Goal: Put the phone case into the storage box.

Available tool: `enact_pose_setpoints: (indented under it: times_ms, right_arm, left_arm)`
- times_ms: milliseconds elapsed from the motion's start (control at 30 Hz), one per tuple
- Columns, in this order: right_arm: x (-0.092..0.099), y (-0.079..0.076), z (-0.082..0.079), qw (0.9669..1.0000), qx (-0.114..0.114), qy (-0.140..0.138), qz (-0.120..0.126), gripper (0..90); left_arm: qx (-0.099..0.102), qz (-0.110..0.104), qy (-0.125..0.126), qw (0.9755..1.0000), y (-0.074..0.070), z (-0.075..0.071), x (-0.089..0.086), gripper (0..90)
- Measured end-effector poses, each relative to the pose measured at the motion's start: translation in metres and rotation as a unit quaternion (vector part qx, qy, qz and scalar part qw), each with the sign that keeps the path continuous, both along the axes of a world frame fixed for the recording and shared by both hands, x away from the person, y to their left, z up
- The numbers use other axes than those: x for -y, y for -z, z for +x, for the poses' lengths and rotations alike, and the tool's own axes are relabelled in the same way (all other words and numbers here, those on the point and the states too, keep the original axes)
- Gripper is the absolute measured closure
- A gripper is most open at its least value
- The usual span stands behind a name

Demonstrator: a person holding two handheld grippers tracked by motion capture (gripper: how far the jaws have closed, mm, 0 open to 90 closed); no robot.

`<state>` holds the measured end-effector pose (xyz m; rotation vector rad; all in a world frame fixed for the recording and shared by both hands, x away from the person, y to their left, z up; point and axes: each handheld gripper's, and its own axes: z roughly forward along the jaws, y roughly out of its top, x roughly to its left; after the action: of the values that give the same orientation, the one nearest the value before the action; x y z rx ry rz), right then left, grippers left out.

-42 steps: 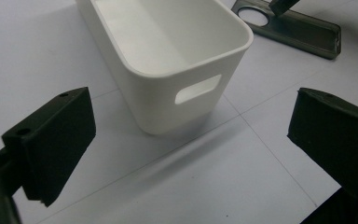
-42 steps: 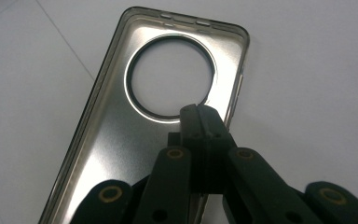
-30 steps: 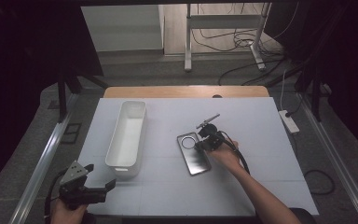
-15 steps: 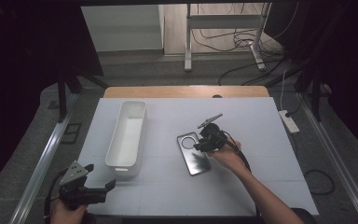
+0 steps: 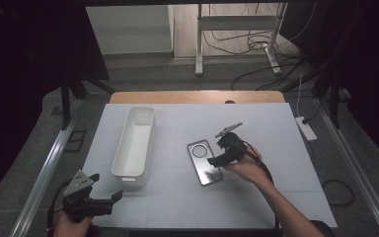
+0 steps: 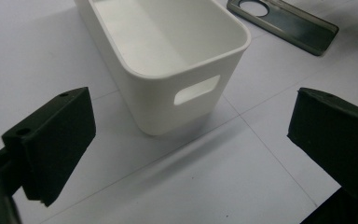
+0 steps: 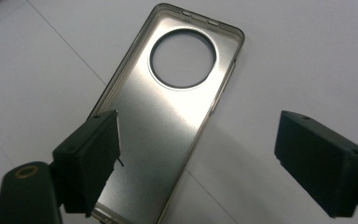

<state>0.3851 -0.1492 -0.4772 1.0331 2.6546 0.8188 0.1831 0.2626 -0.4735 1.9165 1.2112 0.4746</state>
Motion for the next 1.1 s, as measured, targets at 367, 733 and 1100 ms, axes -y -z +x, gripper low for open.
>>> enact_pose_setpoints:
  times_ms: [367,733,1100]
  right_arm:
    - [0.005,0.007,-0.002,0.9998,-0.015,0.009,-0.011,16.4]
    - [0.002,0.022,0.000,0.9990,-0.039,-0.014,-0.018,56.6]
    - [0.004,0.028,0.006,0.9970,-0.077,-0.001,-0.011,83.3]
  left_arm:
    - [0.000,0.001,0.001,1.0000,0.000,0.000,0.000,1.6]
    - [-0.001,0.001,0.001,1.0000,0.000,0.000,0.000,1.6]
    - [-0.001,-0.002,0.001,1.0000,0.000,0.000,-0.001,1.5]
